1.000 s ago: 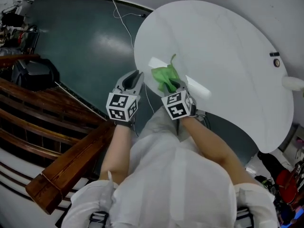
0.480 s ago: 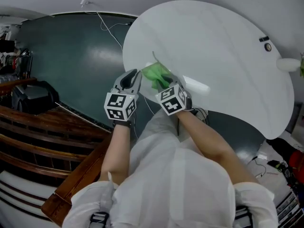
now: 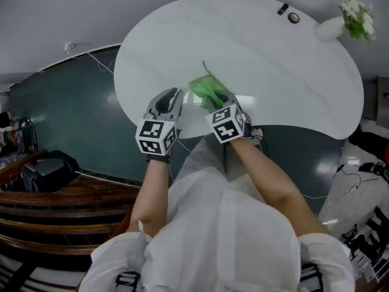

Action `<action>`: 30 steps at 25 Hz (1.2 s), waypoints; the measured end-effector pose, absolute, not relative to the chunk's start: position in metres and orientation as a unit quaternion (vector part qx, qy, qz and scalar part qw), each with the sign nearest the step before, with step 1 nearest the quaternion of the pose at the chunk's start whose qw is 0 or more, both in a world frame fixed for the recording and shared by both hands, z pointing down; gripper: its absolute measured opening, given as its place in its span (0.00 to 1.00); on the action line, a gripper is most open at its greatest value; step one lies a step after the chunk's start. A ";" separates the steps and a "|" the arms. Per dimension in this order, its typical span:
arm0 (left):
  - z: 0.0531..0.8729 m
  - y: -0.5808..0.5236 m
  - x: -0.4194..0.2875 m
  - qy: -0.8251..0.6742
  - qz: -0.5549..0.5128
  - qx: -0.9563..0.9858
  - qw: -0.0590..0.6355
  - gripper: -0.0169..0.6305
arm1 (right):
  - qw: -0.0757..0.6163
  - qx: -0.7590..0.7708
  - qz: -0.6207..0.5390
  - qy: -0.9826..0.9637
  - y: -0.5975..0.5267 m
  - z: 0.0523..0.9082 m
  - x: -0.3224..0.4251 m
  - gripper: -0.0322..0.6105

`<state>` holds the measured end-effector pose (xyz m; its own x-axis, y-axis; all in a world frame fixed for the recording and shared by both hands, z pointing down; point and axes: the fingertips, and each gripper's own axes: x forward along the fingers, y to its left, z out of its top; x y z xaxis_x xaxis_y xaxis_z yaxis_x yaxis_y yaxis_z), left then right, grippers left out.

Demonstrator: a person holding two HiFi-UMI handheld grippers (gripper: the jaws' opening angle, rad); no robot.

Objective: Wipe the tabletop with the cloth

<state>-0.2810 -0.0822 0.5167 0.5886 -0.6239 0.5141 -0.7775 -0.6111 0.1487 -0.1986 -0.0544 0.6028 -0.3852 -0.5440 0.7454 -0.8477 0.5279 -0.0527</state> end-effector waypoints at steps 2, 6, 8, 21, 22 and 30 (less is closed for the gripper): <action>0.514 -0.079 -0.249 -0.387 0.211 0.880 0.178 0.13 | 0.346 0.451 0.224 -0.792 -0.049 0.603 -0.165 0.16; 0.511 -0.070 -0.191 -0.358 0.216 0.892 0.172 0.13 | 0.348 0.478 0.230 -0.773 -0.035 0.606 -0.101 0.16; 0.511 -0.065 -0.161 -0.343 0.220 0.897 0.169 0.13 | 0.345 0.492 0.235 -0.764 -0.027 0.608 -0.069 0.16; 0.519 -0.038 0.012 -0.288 0.230 0.916 0.156 0.12 | 0.328 0.572 0.254 -0.708 0.024 0.617 0.144 0.16; 0.519 -0.036 0.023 -0.284 0.231 0.918 0.155 0.12 | 0.328 0.578 0.254 -0.703 0.029 0.617 0.161 0.16; 0.513 -0.029 0.097 -0.263 0.237 0.924 0.145 0.12 | 0.316 0.645 0.275 -0.639 0.073 0.616 0.305 0.16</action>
